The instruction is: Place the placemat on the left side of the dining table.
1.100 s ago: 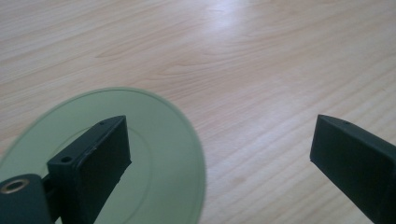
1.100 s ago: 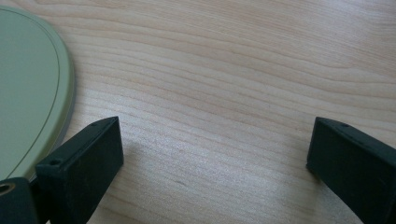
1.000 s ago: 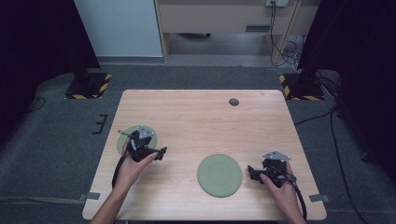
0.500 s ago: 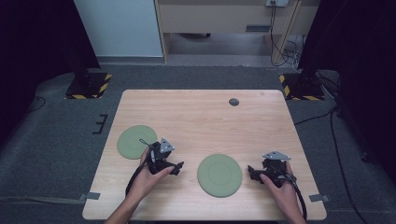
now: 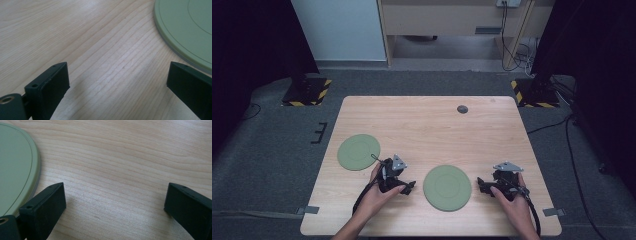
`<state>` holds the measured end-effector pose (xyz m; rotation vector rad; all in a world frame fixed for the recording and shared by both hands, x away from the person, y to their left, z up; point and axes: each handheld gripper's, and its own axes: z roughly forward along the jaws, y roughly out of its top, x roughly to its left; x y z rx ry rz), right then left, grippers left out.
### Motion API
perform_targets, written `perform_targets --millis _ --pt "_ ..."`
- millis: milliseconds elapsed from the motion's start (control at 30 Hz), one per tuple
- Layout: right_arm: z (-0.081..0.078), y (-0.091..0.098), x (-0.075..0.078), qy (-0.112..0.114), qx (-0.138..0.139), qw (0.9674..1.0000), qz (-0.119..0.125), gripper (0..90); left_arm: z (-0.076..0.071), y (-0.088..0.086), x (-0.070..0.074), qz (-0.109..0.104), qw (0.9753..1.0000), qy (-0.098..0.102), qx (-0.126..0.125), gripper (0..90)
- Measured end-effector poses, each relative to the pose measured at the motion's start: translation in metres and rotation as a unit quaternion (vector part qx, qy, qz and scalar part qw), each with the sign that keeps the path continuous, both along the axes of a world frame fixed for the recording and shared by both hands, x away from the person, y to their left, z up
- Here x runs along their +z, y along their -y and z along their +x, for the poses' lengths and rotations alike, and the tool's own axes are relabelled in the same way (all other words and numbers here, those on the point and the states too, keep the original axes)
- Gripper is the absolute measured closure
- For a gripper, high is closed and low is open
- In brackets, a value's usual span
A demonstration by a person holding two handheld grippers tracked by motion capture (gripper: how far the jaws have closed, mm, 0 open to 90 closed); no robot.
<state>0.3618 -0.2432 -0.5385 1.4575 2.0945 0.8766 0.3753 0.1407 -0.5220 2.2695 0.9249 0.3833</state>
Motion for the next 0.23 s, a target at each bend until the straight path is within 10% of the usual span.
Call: perform_targets --millis 233 --pt "0.000 0.000 0.000 0.000 0.001 1.0000 0.000 3.8 -0.001 0.001 -0.013 -0.020 0.9998 0.001 -0.001 0.0"
